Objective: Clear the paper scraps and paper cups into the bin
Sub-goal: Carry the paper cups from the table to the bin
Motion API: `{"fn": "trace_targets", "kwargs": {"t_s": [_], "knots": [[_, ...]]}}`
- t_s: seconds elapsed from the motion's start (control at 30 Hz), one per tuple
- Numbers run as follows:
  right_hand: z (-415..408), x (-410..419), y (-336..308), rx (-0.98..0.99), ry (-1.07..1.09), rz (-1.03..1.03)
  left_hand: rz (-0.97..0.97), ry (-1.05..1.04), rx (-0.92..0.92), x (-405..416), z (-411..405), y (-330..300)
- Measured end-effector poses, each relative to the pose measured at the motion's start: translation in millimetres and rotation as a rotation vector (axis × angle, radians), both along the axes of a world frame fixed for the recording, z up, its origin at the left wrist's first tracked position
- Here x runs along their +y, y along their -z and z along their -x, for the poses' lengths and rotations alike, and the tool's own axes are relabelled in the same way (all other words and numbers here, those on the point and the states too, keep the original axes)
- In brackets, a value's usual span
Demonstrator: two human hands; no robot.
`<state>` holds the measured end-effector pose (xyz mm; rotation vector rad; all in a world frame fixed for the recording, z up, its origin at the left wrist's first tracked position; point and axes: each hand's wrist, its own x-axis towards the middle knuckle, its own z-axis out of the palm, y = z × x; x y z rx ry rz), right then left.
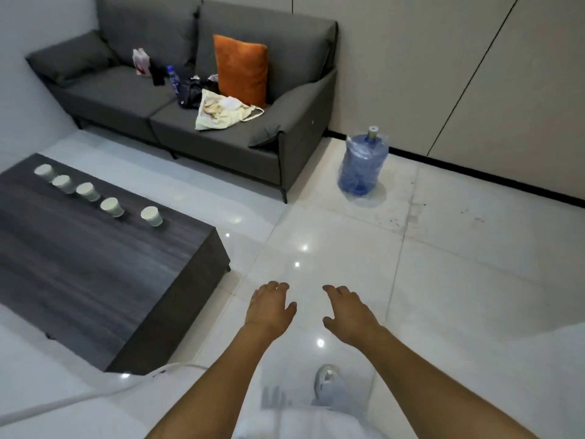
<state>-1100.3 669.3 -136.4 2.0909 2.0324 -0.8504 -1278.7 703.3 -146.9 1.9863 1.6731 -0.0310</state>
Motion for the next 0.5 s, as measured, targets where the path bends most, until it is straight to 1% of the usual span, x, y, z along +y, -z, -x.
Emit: {"fn": "trace_targets", "kwargs": {"t_s": [0.13,0.23,0.37,0.5], "knots": [[-27,80,-4,-0.009,-0.082,0.029,0.018,-0.097,0.015,58,-22,-8],[-33,134,-6,-0.013,-0.137,0.035,0.042,-0.169,0.020,95,-24,-10],[-22,207,-3,0.000,-0.236,0.043,0.074,-0.281,0.019,147,-13,-8],[5,287,1,0.022,-0.326,0.028,0.071,-0.348,0.050,211,8,2]]}}
